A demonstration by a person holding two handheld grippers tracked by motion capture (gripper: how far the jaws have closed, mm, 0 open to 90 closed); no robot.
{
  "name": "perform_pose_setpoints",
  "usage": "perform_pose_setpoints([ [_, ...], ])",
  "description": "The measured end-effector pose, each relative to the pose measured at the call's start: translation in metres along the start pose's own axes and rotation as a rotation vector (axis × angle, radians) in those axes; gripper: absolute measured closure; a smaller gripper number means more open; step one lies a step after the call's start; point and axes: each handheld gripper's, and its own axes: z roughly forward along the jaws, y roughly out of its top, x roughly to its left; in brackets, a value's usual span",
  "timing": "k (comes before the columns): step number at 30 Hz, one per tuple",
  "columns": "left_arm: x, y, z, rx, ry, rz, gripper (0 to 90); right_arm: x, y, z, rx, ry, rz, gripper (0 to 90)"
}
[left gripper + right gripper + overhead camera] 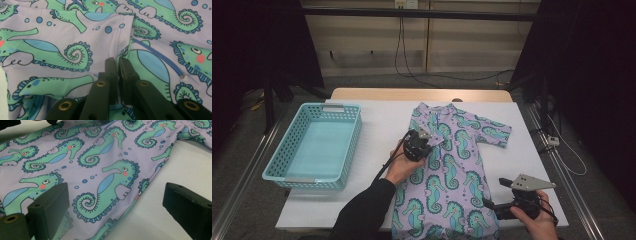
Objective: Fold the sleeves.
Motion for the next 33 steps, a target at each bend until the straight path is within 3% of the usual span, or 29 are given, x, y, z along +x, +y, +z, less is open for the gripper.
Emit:
perform_pose_setpoints([
  [4, 0.004, 0.003, -0.004, -0.054, -0.043, -0.081, 87.0, -0.001, 0.000, 0.000, -0.003, 0.000, 0.004, 6.1],
  [7, 0.000, 0.006, -0.006, -0.083, -0.050, -0.082, 86.9, 0.000, 0.000, 0.000, -0.001, 0.001, 0.001, 6.1],
  [9, -0.004, 0.007, -0.004, -0.084, -0.014, -0.062, 86.7, 0.000, 0.000, 0.000, -0.002, 0.000, 0.000, 6.2],
  [12, -0.002, 0.003, -0.001, -0.063, -0.053, -0.080, 84.2, 0.000, 0.000, -0.001, -0.005, -0.002, 0.000, 6.2],
  [13, -0.001, 0.002, -0.001, -0.068, -0.075, -0.101, 81.5, -0.001, 0.000, -0.001, -0.005, -0.002, 0.000, 6.2],
  [15, 0.002, 0.001, -0.004, -0.079, -0.096, -0.103, 77.9, -0.001, 0.000, 0.000, -0.004, -0.002, 0.001, 6.2],
  [17, 0.004, 0.001, -0.009, -0.086, -0.072, -0.077, 66.7, -0.001, 0.000, 0.000, -0.004, -0.002, 0.002, 6.1],
  [18, 0.005, 0.000, -0.012, -0.096, -0.069, -0.085, 61.6, -0.001, 0.000, 0.000, -0.005, -0.002, 0.000, 6.2],
  [21, 0.010, -0.002, -0.023, -0.122, -0.040, -0.069, 55.7, -0.001, 0.000, -0.001, -0.008, -0.003, 0.002, 6.0],
  [24, 0.016, -0.007, -0.034, -0.133, -0.029, -0.103, 48.0, -0.001, 0.000, 0.000, -0.007, -0.007, 0.005, 5.9],
  [26, 0.020, -0.010, -0.041, -0.149, 0.000, -0.120, 43.2, -0.002, 0.000, 0.000, -0.009, -0.009, 0.006, 5.9],
  [28, 0.025, -0.011, -0.048, -0.164, -0.006, -0.151, 39.6, -0.002, 0.001, 0.000, -0.012, -0.014, 0.008, 5.8],
  [29, 0.026, -0.011, -0.051, -0.164, 0.015, -0.142, 36.8, -0.002, 0.001, 0.000, -0.015, -0.014, 0.008, 5.9],
  [32, 0.029, -0.013, -0.061, -0.175, 0.011, -0.156, 27.7, -0.002, 0.001, 0.000, -0.021, -0.016, 0.008, 5.8],
  [33, 0.028, -0.015, -0.064, -0.178, 0.028, -0.139, 25.1, -0.003, 0.001, 0.000, -0.023, -0.016, 0.008, 5.8],
])
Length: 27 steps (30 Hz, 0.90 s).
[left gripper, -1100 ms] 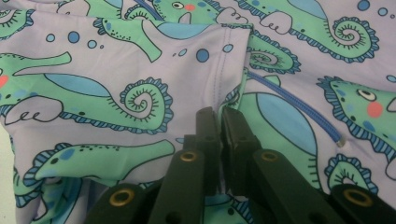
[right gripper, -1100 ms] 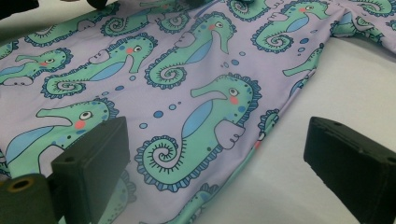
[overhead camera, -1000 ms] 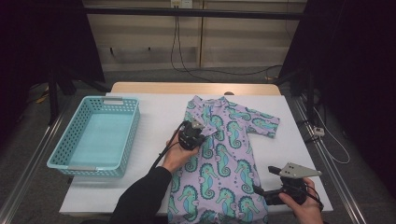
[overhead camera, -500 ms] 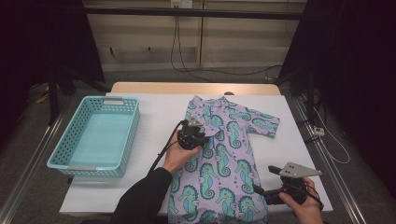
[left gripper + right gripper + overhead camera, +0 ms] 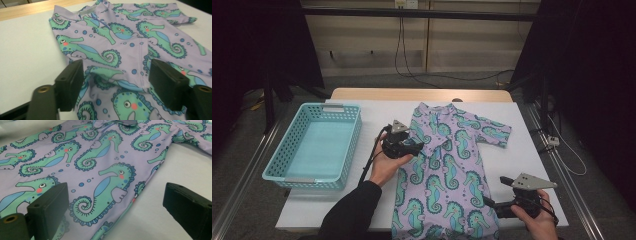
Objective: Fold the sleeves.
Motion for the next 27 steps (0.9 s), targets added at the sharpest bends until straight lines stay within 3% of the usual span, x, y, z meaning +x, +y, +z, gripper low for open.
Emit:
perform_pose_setpoints([
  [3, -0.002, -0.008, -0.011, -0.015, 0.019, 0.022, 20.0, -0.001, 0.001, 0.000, -0.012, -0.005, -0.001, 5.6],
  [12, -0.018, -0.028, -0.035, -0.027, 0.012, 0.077, 12.0, -0.006, 0.005, 0.004, -0.018, -0.027, 0.003, 6.6],
  [17, -0.021, -0.036, -0.047, -0.042, -0.005, 0.056, 9.4, -0.013, 0.007, 0.007, -0.029, -0.045, 0.011, 6.7],
  [20, -0.019, -0.040, -0.055, -0.061, -0.030, -0.001, 7.3, -0.016, 0.008, 0.008, -0.033, -0.056, 0.011, 6.8],
  [22, -0.020, -0.043, -0.061, -0.071, -0.003, 0.027, 6.7, -0.019, 0.009, 0.010, -0.036, -0.063, 0.013, 7.0],
  [24, -0.019, -0.048, -0.066, -0.079, -0.005, 0.011, 5.8, -0.023, 0.010, 0.011, -0.039, -0.070, 0.019, 7.2],
  [27, -0.020, -0.053, -0.075, -0.096, 0.006, 0.034, 5.0, -0.030, 0.012, 0.013, -0.039, -0.082, 0.029, 7.5],
])
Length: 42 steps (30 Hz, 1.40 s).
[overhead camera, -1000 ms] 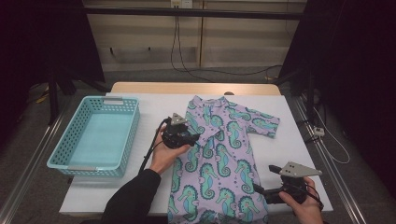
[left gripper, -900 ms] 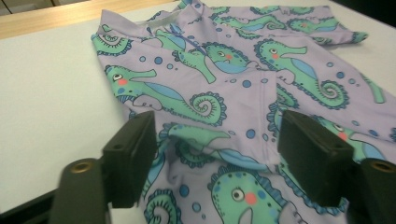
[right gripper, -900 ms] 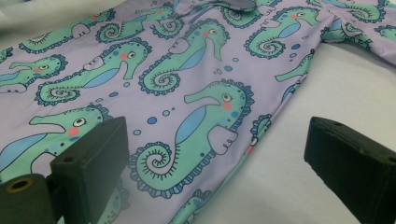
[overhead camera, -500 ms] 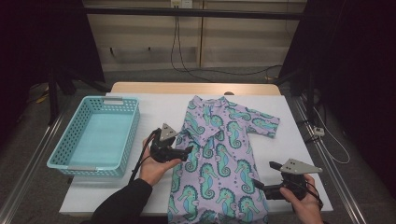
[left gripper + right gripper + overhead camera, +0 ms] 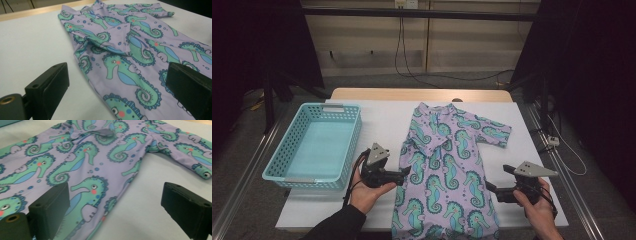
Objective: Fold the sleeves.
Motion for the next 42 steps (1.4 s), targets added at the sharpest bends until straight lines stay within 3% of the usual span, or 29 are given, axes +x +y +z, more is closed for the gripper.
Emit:
perform_pose_setpoints([
  [4, -0.003, -0.005, -0.011, -0.007, 0.007, 0.018, 4.3, -0.011, 0.003, 0.005, 0.009, -0.020, 0.006, 7.4],
  [8, -0.006, -0.012, -0.022, -0.019, -0.016, 0.043, 4.2, -0.022, 0.007, 0.009, 0.022, -0.043, 0.009, 5.9],
  [12, -0.008, -0.014, -0.033, -0.034, 0.003, 0.053, 4.1, -0.033, 0.010, 0.012, 0.027, -0.067, 0.015, 5.9],
  [16, -0.010, -0.019, -0.043, -0.021, 0.026, 0.029, 4.2, -0.043, 0.014, 0.017, 0.043, -0.084, 0.017, 5.9],
  [20, -0.010, -0.022, -0.051, -0.020, 0.059, 0.045, 4.9, -0.053, 0.018, 0.024, 0.070, -0.105, 0.017, 6.1],
  [22, -0.009, -0.024, -0.057, -0.027, 0.050, 0.028, 4.8, -0.058, 0.019, 0.026, 0.072, -0.120, 0.017, 6.3],
  [29, -0.007, -0.030, -0.076, -0.050, 0.078, 0.026, 4.7, -0.073, 0.024, 0.030, 0.080, -0.159, 0.024, 6.8],
  [33, -0.005, -0.034, -0.087, -0.051, 0.081, -0.007, 4.6, -0.083, 0.027, 0.037, 0.106, -0.167, 0.027, 6.5],
  [42, -0.007, -0.041, -0.101, -0.063, 0.094, -0.001, 4.3, -0.104, 0.038, 0.051, 0.123, -0.178, 0.045, 9.4],
])
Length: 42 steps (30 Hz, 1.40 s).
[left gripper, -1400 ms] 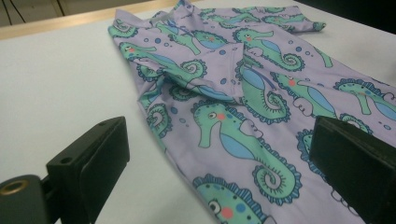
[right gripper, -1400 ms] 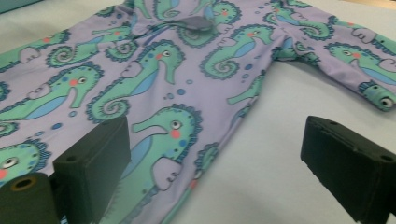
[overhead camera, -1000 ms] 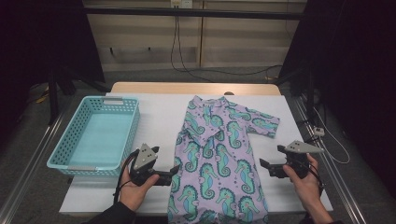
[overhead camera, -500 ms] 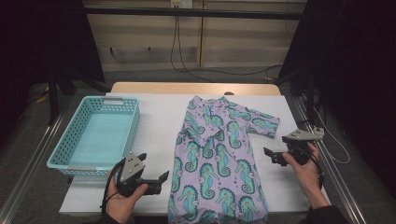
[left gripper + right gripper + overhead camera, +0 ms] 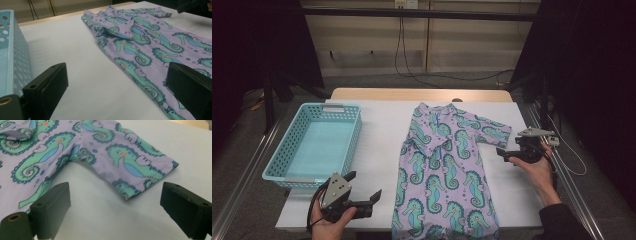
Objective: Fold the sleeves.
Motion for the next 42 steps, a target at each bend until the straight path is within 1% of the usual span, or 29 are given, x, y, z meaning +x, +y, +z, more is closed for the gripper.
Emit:
perform_pose_setpoints([
  [3, 0.001, 0.000, 0.000, -0.001, 0.002, 0.015, 4.3, -0.008, 0.007, 0.005, 0.008, -0.010, 0.016, 11.2],
  [5, 0.002, 0.001, 0.001, 0.000, -0.005, 0.007, 5.0, -0.013, 0.011, 0.010, 0.016, -0.020, 0.024, 12.3],
  [7, 0.001, 0.001, 0.001, -0.007, 0.000, 0.013, 4.9, -0.018, 0.014, 0.015, 0.037, -0.028, 0.036, 14.8],
  [8, 0.001, 0.001, 0.001, -0.008, 0.004, 0.015, 4.8, -0.021, 0.016, 0.018, 0.044, -0.034, 0.026, 17.7],
  [10, 0.002, 0.002, 0.001, -0.010, 0.004, 0.006, 4.8, -0.025, 0.019, 0.024, 0.049, -0.039, 0.032, 19.6],
  [11, 0.002, 0.002, 0.001, -0.013, 0.011, 0.004, 4.8, -0.027, 0.020, 0.027, 0.056, -0.040, 0.037, 21.1],
  [12, 0.002, 0.003, 0.001, -0.013, 0.023, 0.007, 4.7, -0.028, 0.021, 0.029, 0.065, -0.042, 0.034, 24.0],
  [13, 0.001, 0.003, 0.001, -0.015, 0.025, 0.010, 4.7, -0.030, 0.022, 0.032, 0.070, -0.042, 0.033, 25.2],
  [14, 0.001, 0.003, 0.001, -0.015, 0.022, 0.014, 4.7, -0.031, 0.023, 0.034, 0.075, -0.040, 0.037, 26.6],
  [16, 0.000, 0.003, 0.002, -0.013, 0.018, 0.010, 4.7, -0.034, 0.024, 0.038, 0.091, -0.047, 0.044, 32.2],
  [18, 0.000, 0.003, 0.002, -0.015, 0.018, 0.012, 4.7, -0.038, 0.023, 0.041, 0.105, -0.064, 0.048, 38.0],
  [23, 0.001, 0.001, 0.002, -0.006, 0.017, 0.013, 4.7, -0.048, 0.020, 0.043, 0.120, -0.082, 0.076, 46.4],
  [24, 0.002, 0.001, 0.002, -0.005, 0.019, 0.015, 4.7, -0.049, 0.019, 0.044, 0.128, -0.079, 0.087, 48.4],
  [26, 0.003, 0.001, 0.001, -0.008, 0.022, 0.009, 4.7, -0.052, 0.017, 0.045, 0.142, -0.078, 0.096, 49.5],
  [27, 0.003, 0.001, 0.001, -0.008, 0.020, 0.006, 4.7, -0.052, 0.016, 0.046, 0.150, -0.074, 0.112, 50.9],
  [28, 0.003, 0.001, 0.001, -0.005, 0.022, 0.006, 4.7, -0.052, 0.016, 0.047, 0.158, -0.075, 0.108, 52.1],
  [29, 0.003, 0.001, 0.001, -0.007, 0.022, 0.005, 4.7, -0.052, 0.016, 0.048, 0.158, -0.067, 0.112, 54.8],
  [31, 0.002, 0.001, 0.001, -0.007, 0.021, 0.004, 4.7, -0.052, 0.016, 0.048, 0.154, -0.050, 0.115, 57.2],
  [33, 0.002, 0.001, 0.002, -0.008, 0.021, 0.003, 4.7, -0.053, 0.015, 0.049, 0.154, -0.042, 0.130, 57.8],
  [36, 0.002, 0.001, 0.002, -0.004, 0.016, 0.005, 4.7, -0.054, 0.016, 0.050, 0.150, -0.032, 0.132, 58.0],
  [39, 0.003, 0.001, 0.002, -0.002, 0.021, 0.003, 4.7, -0.055, 0.017, 0.050, 0.138, -0.031, 0.135, 58.8],
  [40, 0.003, 0.001, 0.002, -0.004, 0.019, 0.000, 4.7, -0.055, 0.017, 0.049, 0.132, -0.032, 0.144, 58.8],
  [42, 0.004, 0.001, 0.002, -0.006, 0.016, -0.001, 4.7, -0.053, 0.019, 0.051, 0.136, -0.034, 0.141, 58.4],
])
